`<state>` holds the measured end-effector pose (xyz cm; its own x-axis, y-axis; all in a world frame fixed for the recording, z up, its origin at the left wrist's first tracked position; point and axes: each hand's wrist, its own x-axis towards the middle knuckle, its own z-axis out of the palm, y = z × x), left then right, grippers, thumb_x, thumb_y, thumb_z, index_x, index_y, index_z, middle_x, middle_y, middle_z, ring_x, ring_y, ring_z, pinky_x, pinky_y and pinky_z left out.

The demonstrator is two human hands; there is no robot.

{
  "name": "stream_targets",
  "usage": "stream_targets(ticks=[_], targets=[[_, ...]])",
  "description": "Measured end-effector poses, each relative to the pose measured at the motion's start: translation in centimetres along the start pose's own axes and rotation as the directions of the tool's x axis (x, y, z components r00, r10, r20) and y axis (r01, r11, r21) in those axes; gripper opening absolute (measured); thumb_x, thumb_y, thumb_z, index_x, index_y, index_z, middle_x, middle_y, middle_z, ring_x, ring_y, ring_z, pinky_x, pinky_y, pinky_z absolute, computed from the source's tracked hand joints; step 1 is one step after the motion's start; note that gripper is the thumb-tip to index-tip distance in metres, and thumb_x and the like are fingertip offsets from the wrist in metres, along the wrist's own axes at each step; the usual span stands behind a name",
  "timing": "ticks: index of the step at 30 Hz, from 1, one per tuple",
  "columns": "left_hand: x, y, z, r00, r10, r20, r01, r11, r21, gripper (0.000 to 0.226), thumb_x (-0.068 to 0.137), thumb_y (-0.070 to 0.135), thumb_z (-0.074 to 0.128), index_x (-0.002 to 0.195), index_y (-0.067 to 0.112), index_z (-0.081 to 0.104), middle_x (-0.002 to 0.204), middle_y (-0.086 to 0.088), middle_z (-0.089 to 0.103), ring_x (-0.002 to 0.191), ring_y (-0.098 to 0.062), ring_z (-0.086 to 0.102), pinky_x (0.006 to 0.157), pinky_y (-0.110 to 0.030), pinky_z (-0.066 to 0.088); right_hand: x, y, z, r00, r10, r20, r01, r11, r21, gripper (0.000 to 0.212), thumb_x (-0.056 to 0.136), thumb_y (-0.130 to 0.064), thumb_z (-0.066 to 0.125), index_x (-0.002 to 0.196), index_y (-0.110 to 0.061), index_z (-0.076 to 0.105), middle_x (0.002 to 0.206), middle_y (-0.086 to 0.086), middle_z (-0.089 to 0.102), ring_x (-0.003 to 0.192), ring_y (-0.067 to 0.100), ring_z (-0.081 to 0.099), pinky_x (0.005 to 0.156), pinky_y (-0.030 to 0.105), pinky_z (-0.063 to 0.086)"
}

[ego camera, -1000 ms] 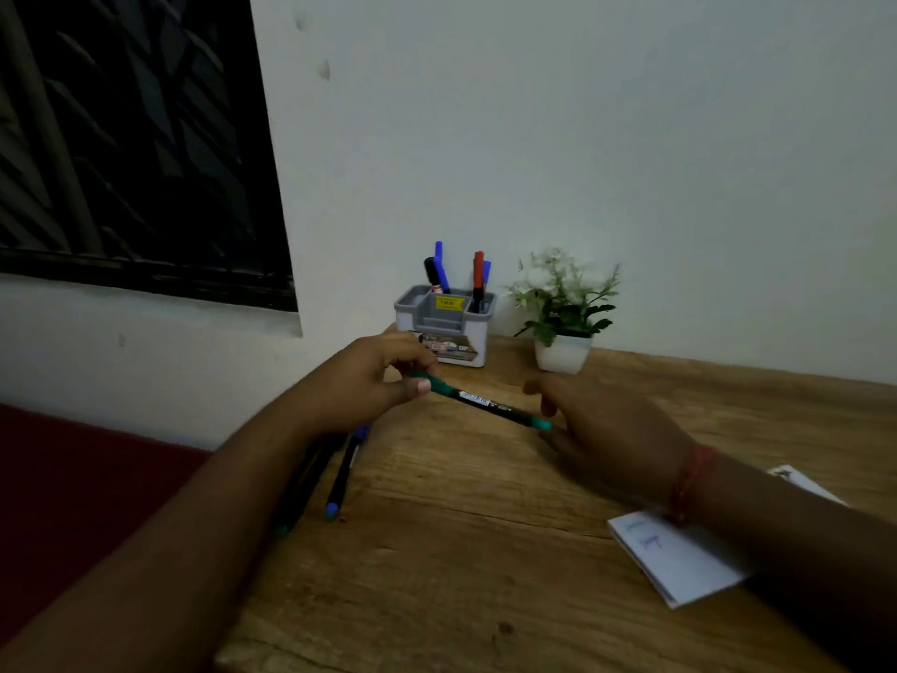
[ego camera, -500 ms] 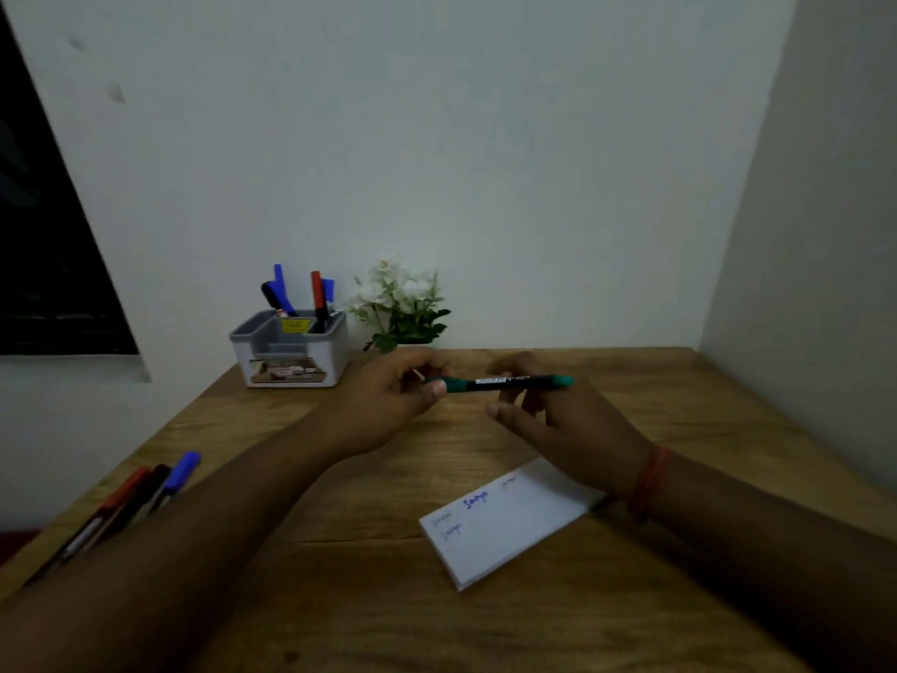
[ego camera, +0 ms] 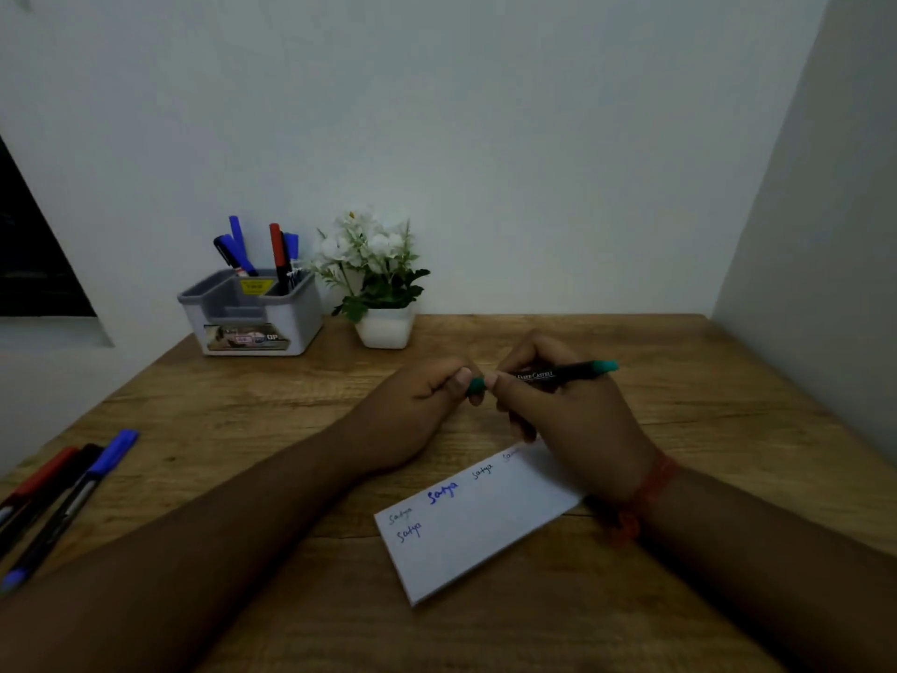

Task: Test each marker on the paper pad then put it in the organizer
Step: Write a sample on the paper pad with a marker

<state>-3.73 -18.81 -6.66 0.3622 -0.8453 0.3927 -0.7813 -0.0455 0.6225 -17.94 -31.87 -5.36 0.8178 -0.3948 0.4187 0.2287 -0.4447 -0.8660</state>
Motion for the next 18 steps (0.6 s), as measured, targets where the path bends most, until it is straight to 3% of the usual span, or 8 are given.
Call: stream_targets(ticks=[2,6,8,12,15,18], targets=[[0.3,-0.5,-0.2,0.999,-0.023,0.024,0.023,1.0,0.001,0.034,0.103,0.04,0.033,0.083,0.034,0.059,0.074,0.022,0.059,0.068,0.001,0.051,0.062,-0.015,0.035,0.0,0.0,0.1,0.999,-0.032,-0.006,0.032,0.999,-0.013,0.012,0.09,-0.013,0.071,0.08,-0.012,0.064,0.068,0.003,0.068,0.054,0.011,0.062,0.051,0.024,0.051],[0.6,-0.6,-0.2,0.996,-0.061,0.066,0.061,0.998,0.006,0.037,0.103,0.04,0.03,0.082,0.033,0.059,0.067,0.029,0.056,0.064,0.004,0.049,0.06,-0.012,0.033,-0.1,0.3,0.7,0.997,-0.076,-0.008,0.075,0.995,-0.064,0.011,0.089,-0.006,0.071,0.079,-0.008,0.065,0.067,-0.007,0.068,0.054,0.005,0.062,0.051,0.017,0.049],[0.7,-0.9,-0.4,0.993,-0.097,0.07,0.094,0.995,0.045,0.039,0.104,0.041,0.029,0.082,0.032,0.06,0.07,0.026,0.058,0.066,0.003,0.05,0.059,-0.013,0.032,-0.2,0.1,0.7,0.992,-0.118,-0.046,0.112,0.987,-0.119,0.013,0.088,-0.003,0.07,0.078,-0.007,0.063,0.07,-0.004,0.068,0.057,0.008,0.062,0.051,0.019,0.049],[0.8,-3.2,-2.6,0.941,-0.321,-0.104,0.328,0.943,0.054,0.042,0.106,0.037,0.032,0.08,0.024,0.062,0.069,0.008,0.054,0.064,-0.005,0.047,0.061,-0.028,0.033,0.0,-1.1,-1.5,0.953,-0.162,-0.258,0.148,0.986,-0.074,0.014,0.089,-0.002,0.065,0.078,-0.007,0.057,0.068,0.012,0.061,0.053,0.013,0.059,0.047,0.023,0.05],[0.7,-3.3,-2.2,0.957,-0.278,-0.086,0.29,0.938,0.189,0.032,0.105,0.033,0.038,0.086,0.018,0.06,0.076,0.005,0.054,0.07,-0.007,0.049,0.064,-0.028,0.037,-0.1,-0.9,-1.4,0.973,-0.109,-0.203,0.092,0.992,-0.09,0.01,0.092,-0.008,0.064,0.084,-0.012,0.059,0.075,0.01,0.063,0.056,0.013,0.063,0.052,0.021,0.053],[0.5,-2.8,-0.8,0.981,-0.19,-0.029,0.187,0.91,0.37,0.012,0.098,0.036,0.053,0.097,0.025,0.058,0.089,0.012,0.054,0.082,-0.005,0.049,0.071,-0.03,0.043,-0.2,0.1,-0.5,0.99,-0.029,-0.138,0.015,0.995,-0.101,0.008,0.092,-0.011,0.064,0.087,-0.016,0.062,0.079,0.006,0.066,0.063,0.016,0.066,0.058,0.024,0.055]])
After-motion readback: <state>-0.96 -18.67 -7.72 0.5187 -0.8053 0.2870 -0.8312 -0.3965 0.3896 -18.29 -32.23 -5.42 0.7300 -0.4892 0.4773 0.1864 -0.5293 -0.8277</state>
